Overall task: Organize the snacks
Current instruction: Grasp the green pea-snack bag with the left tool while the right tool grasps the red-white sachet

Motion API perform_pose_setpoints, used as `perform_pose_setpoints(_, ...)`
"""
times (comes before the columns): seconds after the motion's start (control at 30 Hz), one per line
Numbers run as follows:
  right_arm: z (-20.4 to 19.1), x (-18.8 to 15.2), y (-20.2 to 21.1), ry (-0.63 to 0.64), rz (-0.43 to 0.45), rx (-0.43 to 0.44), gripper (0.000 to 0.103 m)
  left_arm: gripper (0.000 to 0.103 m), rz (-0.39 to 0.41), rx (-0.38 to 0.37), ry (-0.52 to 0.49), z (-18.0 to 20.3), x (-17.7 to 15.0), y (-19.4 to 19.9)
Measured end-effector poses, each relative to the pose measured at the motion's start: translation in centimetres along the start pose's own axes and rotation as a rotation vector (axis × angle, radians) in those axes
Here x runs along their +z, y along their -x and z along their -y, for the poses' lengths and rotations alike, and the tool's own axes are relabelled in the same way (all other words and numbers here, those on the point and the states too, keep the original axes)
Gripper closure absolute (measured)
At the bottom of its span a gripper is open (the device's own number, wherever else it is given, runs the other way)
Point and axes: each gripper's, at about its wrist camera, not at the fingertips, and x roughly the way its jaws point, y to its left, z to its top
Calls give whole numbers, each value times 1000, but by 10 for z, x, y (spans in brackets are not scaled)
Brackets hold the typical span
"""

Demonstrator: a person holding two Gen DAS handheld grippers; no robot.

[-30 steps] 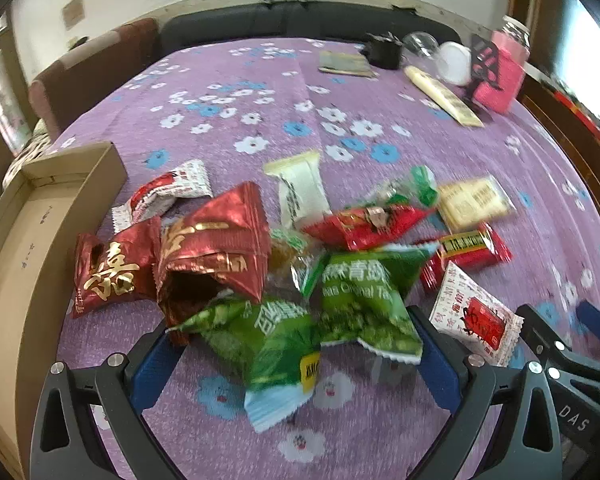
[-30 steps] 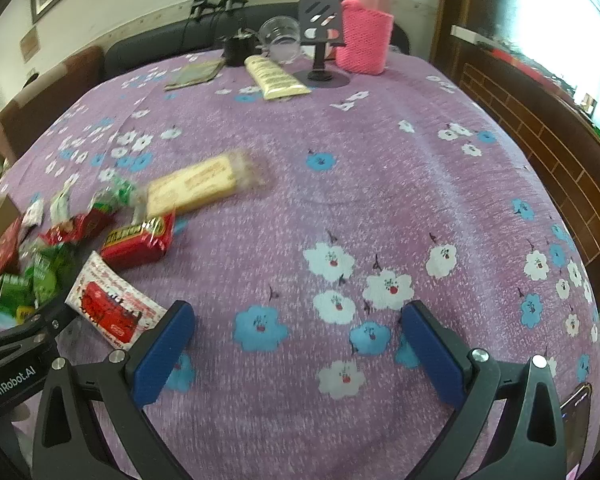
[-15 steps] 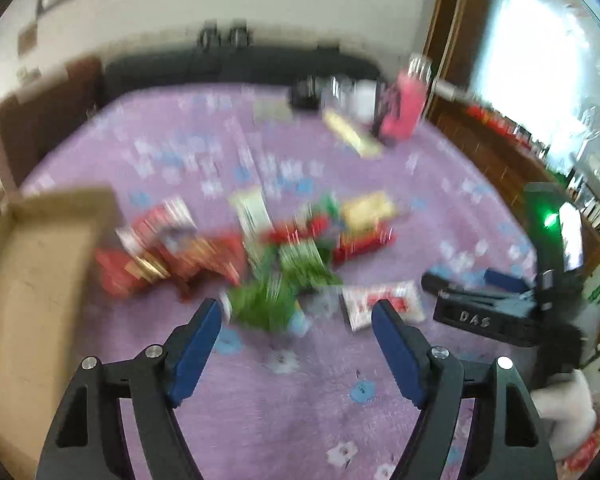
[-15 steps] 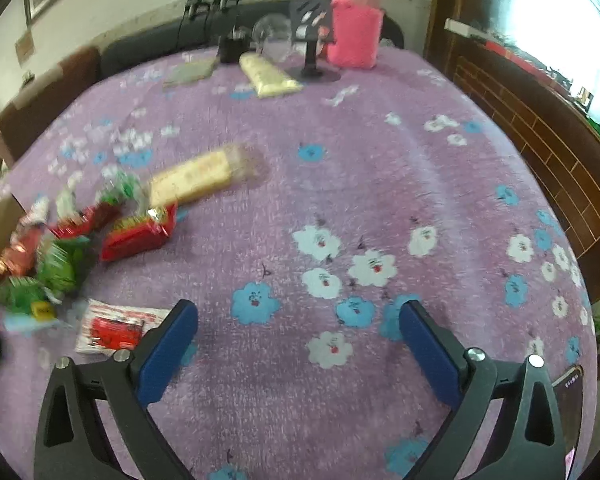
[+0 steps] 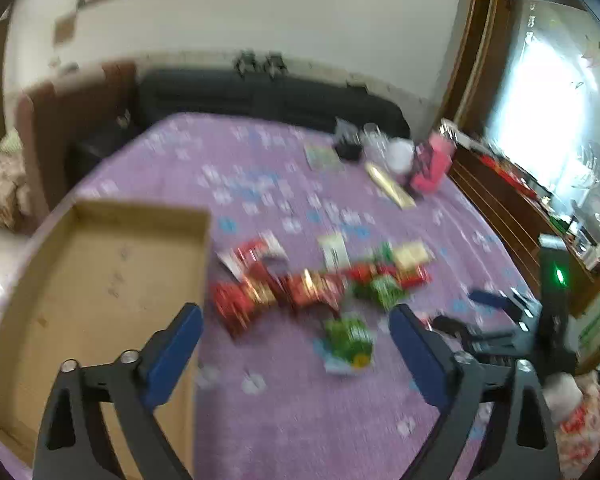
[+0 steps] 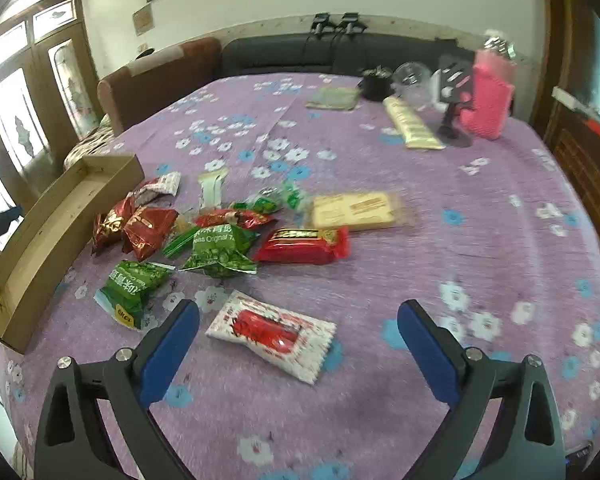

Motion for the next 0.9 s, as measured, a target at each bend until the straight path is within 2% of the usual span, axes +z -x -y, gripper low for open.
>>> perform_pose_setpoints(0.1,2,0,-11,-16,-63,73,14,11,-48,-13,-1,6,-8,-16)
perform_pose_setpoints(0.17,-3,-6,-15,5,-114,100,31,14,-71,-41,-3,9,-12,-22)
perform_pose_setpoints(0.3,-17,-17,-12,94,-130,64,36,20,-108,-81,-57,30,-16,-39)
perform_pose_setpoints(0.43,-24,-20,-7,126,-144,74,55,23,-131,-95,-115,46,-17,-49)
perform_pose_setpoints(0.53,-23,-17,-3,128,-118,94,55,23,-137,-71,-161,55,-15,-60)
perform_pose_setpoints(0.63,-24,-11,-3,152,-90,80,50,25,-153,-54,-198,60,-14,-74)
perform_pose_setpoints(0.67,-24,-9,-5,155,-88,82,50,28,-162,-55,-210,62,-15,-78)
perform_pose_setpoints(0.73,-26,-7,-11,180,-91,101,50,50,-190,-61,-232,64,-17,-88)
perform_pose_setpoints(0.8,-29,-5,-16,188,-93,127,50,64,-210,-71,-241,64,-19,-93)
perform_pose_setpoints(0.9,-30,-5,-18,187,-93,153,50,64,-206,-83,-219,59,-19,-92)
